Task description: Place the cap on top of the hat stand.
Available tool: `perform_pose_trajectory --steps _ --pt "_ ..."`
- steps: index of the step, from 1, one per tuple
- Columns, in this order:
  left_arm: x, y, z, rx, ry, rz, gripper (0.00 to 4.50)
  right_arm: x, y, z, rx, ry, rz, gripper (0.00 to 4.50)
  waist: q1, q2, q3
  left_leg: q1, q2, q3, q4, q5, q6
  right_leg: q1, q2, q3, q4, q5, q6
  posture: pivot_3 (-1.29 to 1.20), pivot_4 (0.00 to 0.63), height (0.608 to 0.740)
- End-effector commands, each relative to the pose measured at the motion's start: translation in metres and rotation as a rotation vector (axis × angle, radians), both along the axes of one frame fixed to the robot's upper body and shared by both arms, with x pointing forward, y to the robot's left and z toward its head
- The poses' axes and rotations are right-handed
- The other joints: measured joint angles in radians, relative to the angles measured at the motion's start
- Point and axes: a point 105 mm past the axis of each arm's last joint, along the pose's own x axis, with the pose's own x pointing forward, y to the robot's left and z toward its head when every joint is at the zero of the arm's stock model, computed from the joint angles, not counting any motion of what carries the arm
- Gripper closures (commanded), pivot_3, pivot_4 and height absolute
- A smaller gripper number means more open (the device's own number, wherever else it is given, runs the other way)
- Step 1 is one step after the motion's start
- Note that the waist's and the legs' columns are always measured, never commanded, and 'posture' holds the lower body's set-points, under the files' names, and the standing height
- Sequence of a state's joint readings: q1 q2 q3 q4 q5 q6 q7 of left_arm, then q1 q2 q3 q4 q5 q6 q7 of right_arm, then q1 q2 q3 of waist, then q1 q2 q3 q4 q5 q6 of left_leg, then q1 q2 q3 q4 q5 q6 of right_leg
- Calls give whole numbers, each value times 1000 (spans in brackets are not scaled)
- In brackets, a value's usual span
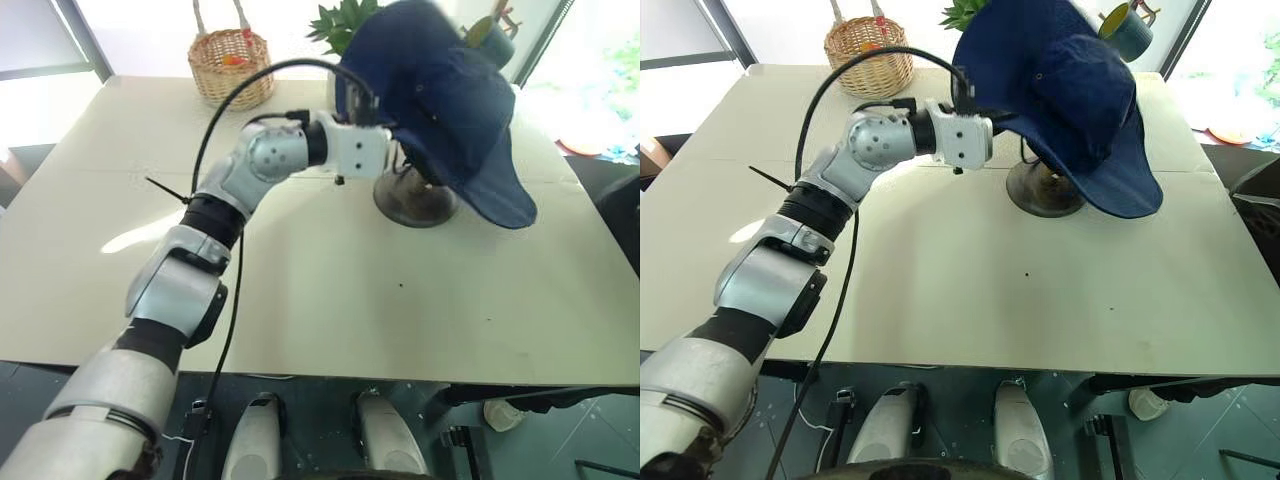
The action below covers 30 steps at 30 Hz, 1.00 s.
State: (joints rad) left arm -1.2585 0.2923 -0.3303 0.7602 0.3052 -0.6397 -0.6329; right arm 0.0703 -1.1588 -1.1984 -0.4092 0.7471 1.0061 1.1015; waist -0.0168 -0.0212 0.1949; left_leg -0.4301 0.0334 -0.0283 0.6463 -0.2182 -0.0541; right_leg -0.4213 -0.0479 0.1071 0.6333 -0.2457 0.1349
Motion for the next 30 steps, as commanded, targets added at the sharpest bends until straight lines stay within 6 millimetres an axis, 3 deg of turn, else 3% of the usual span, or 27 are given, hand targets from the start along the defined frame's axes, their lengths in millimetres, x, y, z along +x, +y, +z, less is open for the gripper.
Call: perform_pose_trajectory --steps 1,4,10,17,28,30 --pt "-8 11 34 -141 14 -22 4475 -1 1 9 -35 -43 -2 0 1 0 0 0 0 0 0 0 0 0 0 0 0 0 0 0 150 740" --pt "-3 21 40 -174 56 19 4475 -1 0 9 -34 -44 -1 0 1 0 0 0 0 0 0 0 0 0 0 0 0 0 0 0 150 740" --pt "10 39 17 -107 79 103 4475 -1 -3 9 -31 -39 -7 0 -2 0 0 1 0 0 0 0 0 1 0 0 0 0 0 0 150 740" --pt "9 38 -20 -36 117 92 4475 1 -17 5 -38 -16 -55 0 -2 0 0 2 0 0 0 0 0 1 0 0 0 0 0 0 150 740" --pt "-2 31 -37 93 -23 19 4475 4 -23 3 -50 6 -66 0 -1 0 0 2 0 0 0 0 0 2 0 0 0 0 0 0 150 740" --pt "-3 31 -36 94 -32 7 3912 5 -26 1 -47 19 -82 0 -1 0 0 2 0 0 0 0 0 2 0 0 0 0 0 0 150 740"
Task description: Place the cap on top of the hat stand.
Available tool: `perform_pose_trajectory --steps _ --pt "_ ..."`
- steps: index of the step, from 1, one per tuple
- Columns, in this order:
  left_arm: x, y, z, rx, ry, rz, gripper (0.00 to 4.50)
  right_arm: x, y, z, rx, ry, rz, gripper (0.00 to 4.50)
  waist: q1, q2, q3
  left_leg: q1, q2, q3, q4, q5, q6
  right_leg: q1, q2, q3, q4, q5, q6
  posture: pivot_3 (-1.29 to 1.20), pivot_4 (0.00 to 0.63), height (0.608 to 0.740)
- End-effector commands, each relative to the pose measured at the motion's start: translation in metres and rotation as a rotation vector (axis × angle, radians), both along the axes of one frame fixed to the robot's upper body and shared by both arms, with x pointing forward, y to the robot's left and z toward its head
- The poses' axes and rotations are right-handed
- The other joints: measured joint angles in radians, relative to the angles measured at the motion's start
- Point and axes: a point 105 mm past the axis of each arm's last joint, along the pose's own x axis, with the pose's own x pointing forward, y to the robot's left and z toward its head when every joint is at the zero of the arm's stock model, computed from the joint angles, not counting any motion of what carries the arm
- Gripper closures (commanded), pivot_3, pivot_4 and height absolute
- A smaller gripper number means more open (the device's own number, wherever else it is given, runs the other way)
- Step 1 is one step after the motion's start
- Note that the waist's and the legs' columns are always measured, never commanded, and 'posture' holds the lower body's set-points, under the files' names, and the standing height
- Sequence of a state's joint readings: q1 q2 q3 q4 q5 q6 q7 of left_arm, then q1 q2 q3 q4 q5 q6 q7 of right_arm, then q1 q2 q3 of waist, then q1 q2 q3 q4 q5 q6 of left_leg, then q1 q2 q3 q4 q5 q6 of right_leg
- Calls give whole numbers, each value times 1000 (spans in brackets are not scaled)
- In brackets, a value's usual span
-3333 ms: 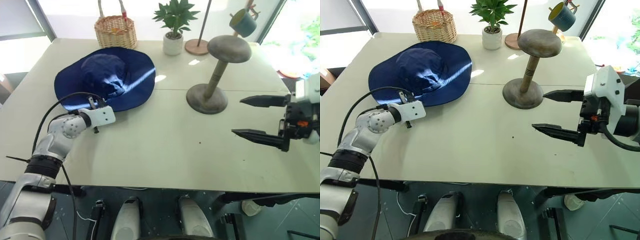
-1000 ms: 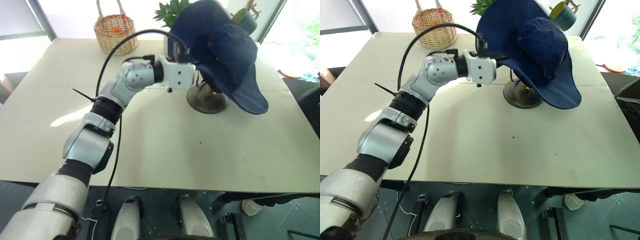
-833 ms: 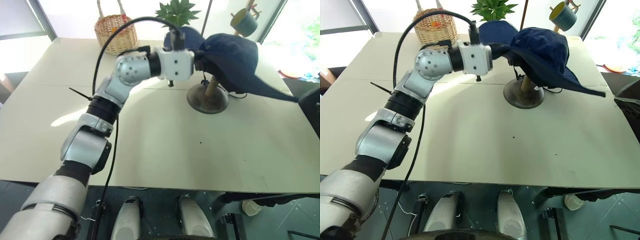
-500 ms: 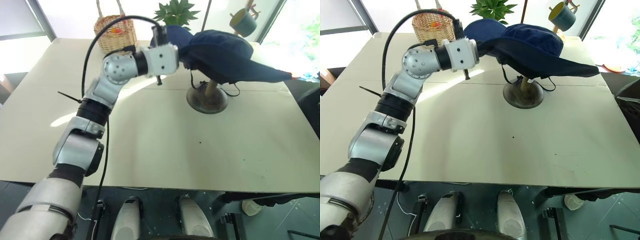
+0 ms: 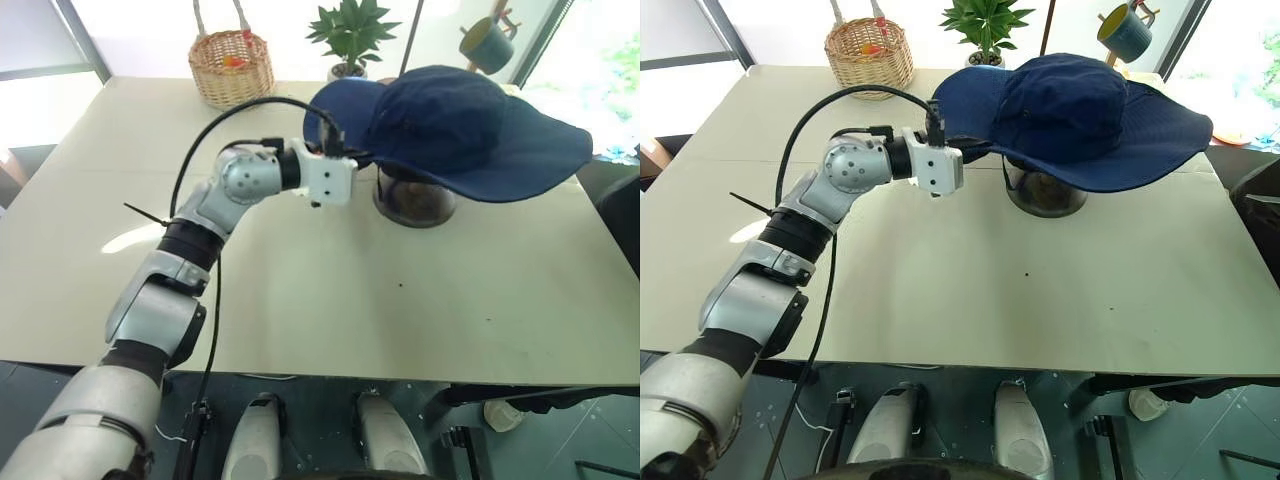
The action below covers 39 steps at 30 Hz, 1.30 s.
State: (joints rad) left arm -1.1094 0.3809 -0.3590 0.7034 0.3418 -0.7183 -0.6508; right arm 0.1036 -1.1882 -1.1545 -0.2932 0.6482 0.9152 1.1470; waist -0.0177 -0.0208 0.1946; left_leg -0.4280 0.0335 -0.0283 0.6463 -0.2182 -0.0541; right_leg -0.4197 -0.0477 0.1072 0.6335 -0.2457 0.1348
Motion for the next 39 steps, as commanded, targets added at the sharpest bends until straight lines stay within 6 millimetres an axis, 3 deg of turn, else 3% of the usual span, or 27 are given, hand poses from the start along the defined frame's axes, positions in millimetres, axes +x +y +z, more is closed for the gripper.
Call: perform_pose_trajectory --steps 1,8,15,20,25,27,28,30,33,36,39 --pt "-4 2 16 -11 -71 -32 3709 -1 -5 6 -22 -15 -29 0 0 0 0 0 0 0 0 0 0 0 0 0 0 0 0 0 150 740" --pt "-21 16 22 64 -191 -139 146 5 -9 2 -34 2 -46 0 0 0 0 0 0 0 0 0 0 0 0 0 0 0 0 0 150 740" --pt "-31 46 25 124 -238 -156 66 13 -12 1 -47 20 -42 0 -1 0 0 0 0 0 0 0 0 0 0 0 0 0 0 0 150 740" --pt "-33 79 24 205 -298 -110 66 22 -17 -4 -75 45 -38 0 -2 0 0 0 0 0 0 0 0 0 0 0 0 0 0 0 150 740" --pt "-14 122 45 -11 15 120 66 26 -25 -3 -71 46 -40 0 -2 1 0 0 0 0 0 0 0 0 0 0 0 0 0 0 150 740" --pt "-7 151 56 -230 440 224 66 30 -25 -3 -79 39 -35 0 -4 1 0 0 1 0 0 0 0 0 0 0 1 0 0 0 150 740" --pt "-12 160 60 -328 674 223 66 32 -23 -4 -98 34 -23 0 -5 0 0 0 1 0 0 0 0 0 0 0 2 0 0 0 150 740" --pt "-32 173 72 -433 928 137 66 36 -11 -6 -154 26 28 0 -21 1 1 0 1 0 0 0 0 0 0 0 3 0 1 0 150 740" --pt "-59 186 76 -408 1078 99 66 40 7 -14 -277 28 100 0 -32 1 0 2 1 0 0 -1 2 -1 0 0 9 -4 4 0 150 740" --pt "-89 186 75 -292 1170 35 66 46 32 -16 -400 -6 194 0 -39 1 0 4 1 -1 0 -1 2 -2 1 -1 15 -7 2 0 150 740" --pt "-97 178 70 -207 1163 43 66 54 60 -13 -489 -62 282 0 -42 1 1 5 1 -1 0 -1 1 -2 1 -1 16 -9 -3 0 150 740"
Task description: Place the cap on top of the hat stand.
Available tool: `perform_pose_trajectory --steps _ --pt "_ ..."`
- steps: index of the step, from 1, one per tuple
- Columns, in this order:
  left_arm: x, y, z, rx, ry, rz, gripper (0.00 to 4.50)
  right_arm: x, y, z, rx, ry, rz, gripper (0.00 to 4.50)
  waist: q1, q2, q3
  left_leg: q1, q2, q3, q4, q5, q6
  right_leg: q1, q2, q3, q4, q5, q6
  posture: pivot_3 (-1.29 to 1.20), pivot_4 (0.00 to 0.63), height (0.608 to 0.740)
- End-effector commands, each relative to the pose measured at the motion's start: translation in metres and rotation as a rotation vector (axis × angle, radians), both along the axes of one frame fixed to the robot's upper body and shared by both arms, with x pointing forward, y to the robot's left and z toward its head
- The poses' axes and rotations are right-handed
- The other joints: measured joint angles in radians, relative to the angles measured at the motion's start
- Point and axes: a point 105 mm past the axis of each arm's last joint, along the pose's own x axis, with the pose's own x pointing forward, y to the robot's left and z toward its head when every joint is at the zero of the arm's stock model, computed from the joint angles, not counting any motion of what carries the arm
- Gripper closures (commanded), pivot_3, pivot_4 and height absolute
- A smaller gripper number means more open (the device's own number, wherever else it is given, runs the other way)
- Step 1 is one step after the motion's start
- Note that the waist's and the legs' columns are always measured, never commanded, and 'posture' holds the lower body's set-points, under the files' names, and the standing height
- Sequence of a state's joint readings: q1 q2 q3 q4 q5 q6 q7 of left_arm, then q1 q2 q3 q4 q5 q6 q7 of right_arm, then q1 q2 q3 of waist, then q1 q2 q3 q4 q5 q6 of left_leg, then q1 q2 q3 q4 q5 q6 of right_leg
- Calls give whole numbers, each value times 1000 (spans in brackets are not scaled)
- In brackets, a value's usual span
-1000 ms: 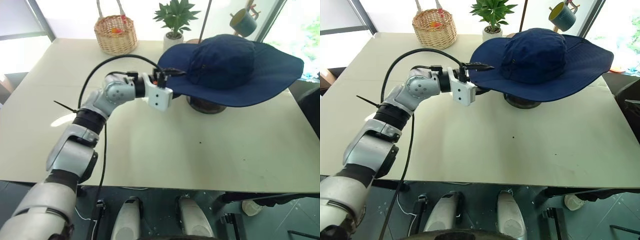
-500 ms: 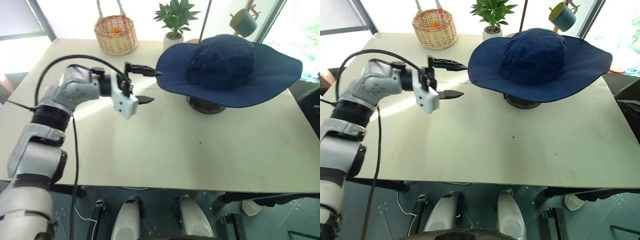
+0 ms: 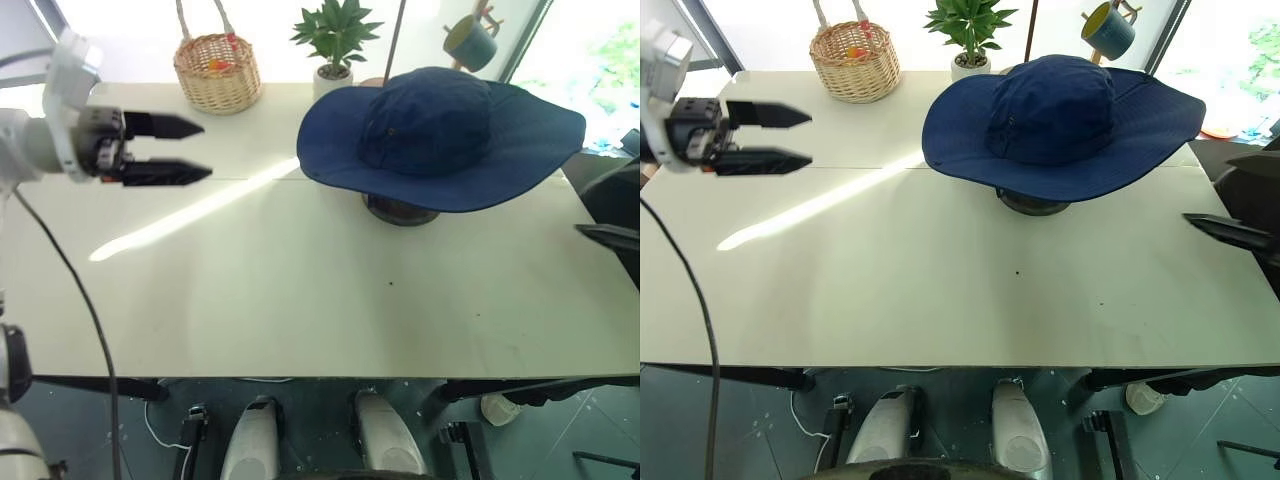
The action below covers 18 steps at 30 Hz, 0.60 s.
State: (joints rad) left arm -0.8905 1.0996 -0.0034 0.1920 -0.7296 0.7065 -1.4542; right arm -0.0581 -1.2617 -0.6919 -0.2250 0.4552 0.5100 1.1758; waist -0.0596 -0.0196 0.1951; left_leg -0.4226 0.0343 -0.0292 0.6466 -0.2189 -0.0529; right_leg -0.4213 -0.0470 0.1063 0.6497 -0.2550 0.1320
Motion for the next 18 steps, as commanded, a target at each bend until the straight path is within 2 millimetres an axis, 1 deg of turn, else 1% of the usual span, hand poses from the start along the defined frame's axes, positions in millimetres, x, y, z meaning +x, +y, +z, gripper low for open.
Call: perform_pose_trajectory --steps 1,4,6,10,13,15,16,17,18 --pt "-16 -13 11 49 -60 -80 66 6 37 11 -156 -100 135 0 1 0 0 0 0 0 0 0 0 0 0 0 0 0 0 0 150 740" --pt "-18 -23 12 54 -75 -119 66 13 59 3 -245 -124 228 0 3 0 0 0 0 0 1 0 0 0 0 0 0 -1 -2 0 150 740" --pt "-17 -28 13 55 -94 -128 66 20 68 -1 -277 -124 261 0 3 0 0 -1 0 0 1 0 0 -1 0 0 -1 -1 -2 0 150 740" --pt "-19 -34 16 43 -100 -159 66 35 69 -17 -412 -123 282 0 4 0 0 -3 0 0 1 0 0 -3 0 0 0 -1 -1 0 150 740" --pt "-18 -37 18 41 -113 -165 66 58 65 -21 -449 -162 228 0 2 0 0 -3 0 1 1 0 0 -4 0 0 0 -1 -1 0 150 740" --pt "-17 -38 17 49 -123 -163 66 66 63 -23 -449 -167 215 0 0 0 0 -3 0 0 1 0 0 -4 0 0 0 -1 -1 0 150 740" --pt "-16 -38 17 51 -125 -162 0 67 64 -24 -447 -164 224 597 0 0 0 -3 0 0 1 0 0 -4 0 0 0 -1 -1 0 150 740" --pt "-16 -37 17 49 -125 -161 0 66 66 -24 -438 -159 234 872 1 0 0 -3 0 0 1 0 0 -4 0 0 0 -1 -1 0 150 740" --pt "-16 -37 17 48 -125 -159 0 65 68 -24 -430 -159 242 1333 2 0 1 -3 0 0 1 0 0 -4 0 0 1 -1 -1 0 150 740"
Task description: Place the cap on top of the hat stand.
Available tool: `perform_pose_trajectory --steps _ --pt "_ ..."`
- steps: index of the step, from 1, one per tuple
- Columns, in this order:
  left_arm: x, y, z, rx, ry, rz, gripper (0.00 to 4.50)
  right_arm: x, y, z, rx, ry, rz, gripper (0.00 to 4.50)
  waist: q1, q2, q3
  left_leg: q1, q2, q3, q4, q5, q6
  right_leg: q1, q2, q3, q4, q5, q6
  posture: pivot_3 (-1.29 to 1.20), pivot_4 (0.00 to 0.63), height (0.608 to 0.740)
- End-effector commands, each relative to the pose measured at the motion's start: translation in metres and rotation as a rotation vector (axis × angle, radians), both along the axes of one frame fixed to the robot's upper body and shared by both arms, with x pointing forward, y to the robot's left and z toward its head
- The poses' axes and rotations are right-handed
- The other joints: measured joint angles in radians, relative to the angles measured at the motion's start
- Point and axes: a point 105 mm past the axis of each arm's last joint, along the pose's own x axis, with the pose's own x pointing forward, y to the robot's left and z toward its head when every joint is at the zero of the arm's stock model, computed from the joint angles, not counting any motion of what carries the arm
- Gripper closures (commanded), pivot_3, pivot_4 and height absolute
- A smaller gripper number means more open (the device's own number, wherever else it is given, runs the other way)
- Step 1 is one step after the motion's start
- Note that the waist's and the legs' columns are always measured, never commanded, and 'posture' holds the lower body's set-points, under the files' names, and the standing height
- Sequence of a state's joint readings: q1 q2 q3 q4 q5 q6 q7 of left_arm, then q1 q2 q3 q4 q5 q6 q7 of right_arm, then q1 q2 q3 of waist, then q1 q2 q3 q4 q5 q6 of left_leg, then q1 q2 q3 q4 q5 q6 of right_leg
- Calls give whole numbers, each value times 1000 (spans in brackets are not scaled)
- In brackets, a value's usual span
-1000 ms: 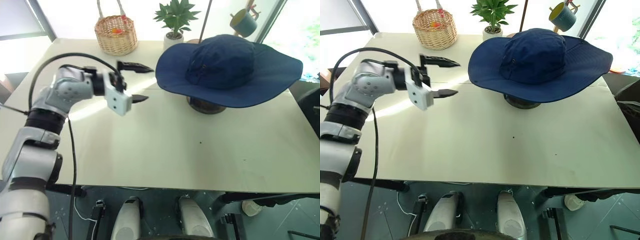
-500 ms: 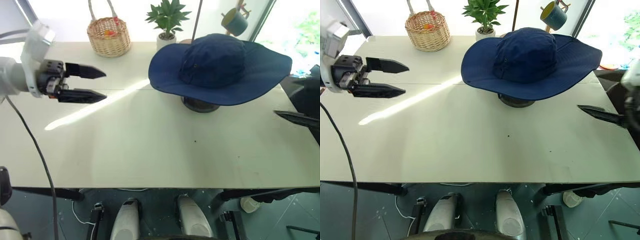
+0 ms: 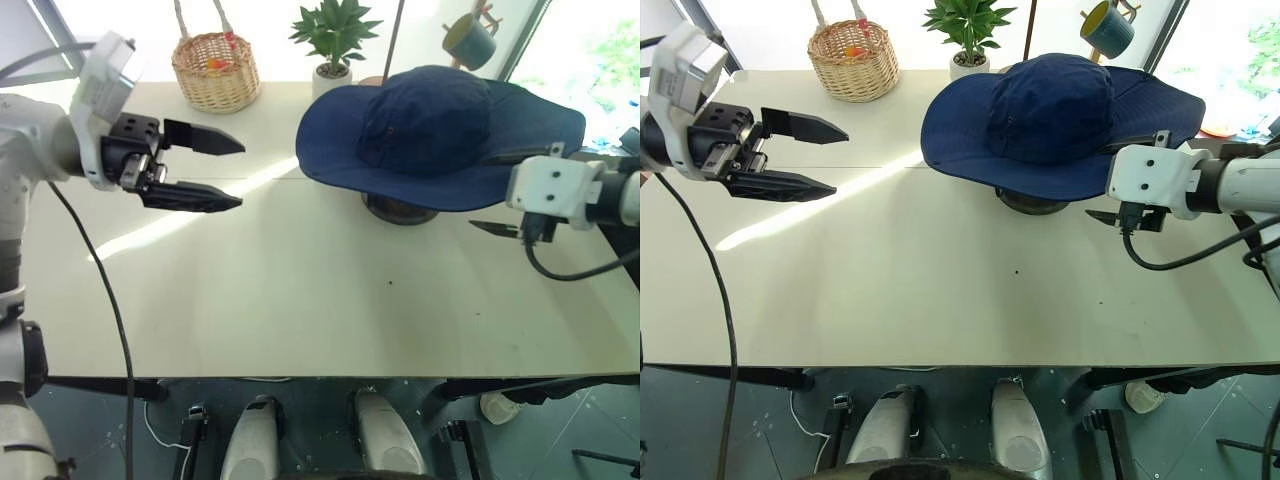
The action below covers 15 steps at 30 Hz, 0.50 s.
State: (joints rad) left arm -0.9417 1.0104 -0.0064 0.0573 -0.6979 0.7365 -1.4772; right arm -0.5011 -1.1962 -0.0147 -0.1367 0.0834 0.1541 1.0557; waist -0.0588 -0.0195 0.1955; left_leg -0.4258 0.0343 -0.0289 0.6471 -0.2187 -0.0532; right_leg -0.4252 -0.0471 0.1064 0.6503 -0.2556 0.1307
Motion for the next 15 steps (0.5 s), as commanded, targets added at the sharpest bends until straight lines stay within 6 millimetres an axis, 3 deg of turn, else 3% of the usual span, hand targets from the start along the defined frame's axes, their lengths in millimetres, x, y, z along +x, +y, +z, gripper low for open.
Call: perform_pose_trajectory --steps 1,3,15 --pt "-4 1 11 -1 -52 -2 0 -3 6 13 12 -46 28 1838 1 0 0 0 0 0 0 0 0 0 0 0 0 0 0 0 150 740" --pt "-4 2 12 -3 -50 -1 0 -5 11 13 41 -47 34 2879 1 0 0 -1 0 0 0 0 0 0 0 0 0 0 1 0 150 740" --pt "0 -1 15 -15 -62 -1 0 -10 26 -6 219 -22 13 2879 10 0 0 0 0 0 0 0 0 0 0 0 1 0 0 0 150 740"
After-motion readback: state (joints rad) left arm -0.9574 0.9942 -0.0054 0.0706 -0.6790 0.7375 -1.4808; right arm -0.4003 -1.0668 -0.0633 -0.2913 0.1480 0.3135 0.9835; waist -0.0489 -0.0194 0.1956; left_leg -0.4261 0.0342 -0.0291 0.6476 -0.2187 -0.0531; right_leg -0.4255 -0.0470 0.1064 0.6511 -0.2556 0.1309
